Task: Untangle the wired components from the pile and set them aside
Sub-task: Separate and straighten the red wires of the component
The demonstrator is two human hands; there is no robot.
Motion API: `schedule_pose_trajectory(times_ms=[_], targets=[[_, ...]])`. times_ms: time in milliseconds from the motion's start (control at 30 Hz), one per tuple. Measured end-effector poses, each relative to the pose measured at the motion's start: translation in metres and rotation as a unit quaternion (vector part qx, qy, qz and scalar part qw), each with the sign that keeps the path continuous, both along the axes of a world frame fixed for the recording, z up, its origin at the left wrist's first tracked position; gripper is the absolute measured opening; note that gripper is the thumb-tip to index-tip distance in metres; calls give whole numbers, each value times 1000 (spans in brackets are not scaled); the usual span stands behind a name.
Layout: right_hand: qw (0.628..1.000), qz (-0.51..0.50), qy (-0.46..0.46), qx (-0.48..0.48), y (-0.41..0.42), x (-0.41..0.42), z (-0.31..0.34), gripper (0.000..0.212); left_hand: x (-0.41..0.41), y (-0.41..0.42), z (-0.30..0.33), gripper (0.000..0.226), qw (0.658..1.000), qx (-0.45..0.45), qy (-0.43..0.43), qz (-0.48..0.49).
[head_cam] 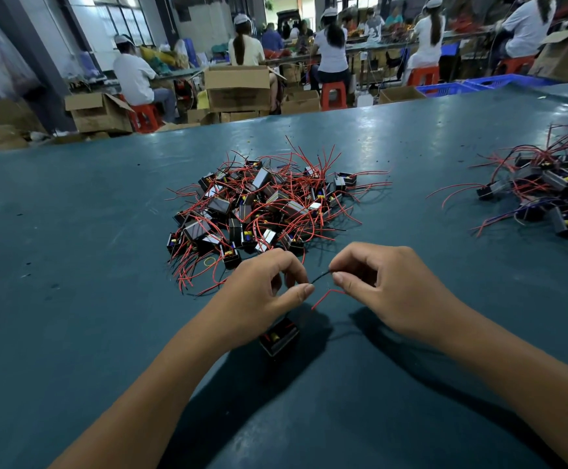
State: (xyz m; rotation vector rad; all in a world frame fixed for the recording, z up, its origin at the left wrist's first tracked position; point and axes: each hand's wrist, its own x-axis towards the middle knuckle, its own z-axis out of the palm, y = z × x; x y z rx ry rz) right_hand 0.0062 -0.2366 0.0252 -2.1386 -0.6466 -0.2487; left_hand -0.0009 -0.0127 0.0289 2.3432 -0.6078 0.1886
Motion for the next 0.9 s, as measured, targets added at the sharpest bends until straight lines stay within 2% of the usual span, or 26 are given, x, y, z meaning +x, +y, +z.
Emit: schedule_pose_trajectory(times_ms=[133, 267, 333, 667, 767, 833, 900], targets=[[999, 23, 35, 17, -11, 3, 6, 18, -6, -2, 5, 17, 999, -47, 4, -17], [995, 55, 41, -67, -17, 5, 6, 8, -10, -6, 6, 16, 999, 30, -26, -24], [994, 63, 28, -80, -16, 5, 6, 9, -10, -9, 5, 13, 997, 63, -41, -13], [993, 46, -7, -109, -13, 6, 9, 13, -6, -6, 6, 12, 997, 73, -10, 8], [995, 32, 0, -97, -17, 6, 12, 10, -3, 6, 11, 20, 997, 82, 7, 8], [993, 14, 16, -120, -22, 7, 16, 23, -2, 14, 14, 35, 990, 137, 18, 20], [981, -14, 20, -192, -28, 7, 19, 40, -3, 20, 16, 52, 976, 214, 38, 16]])
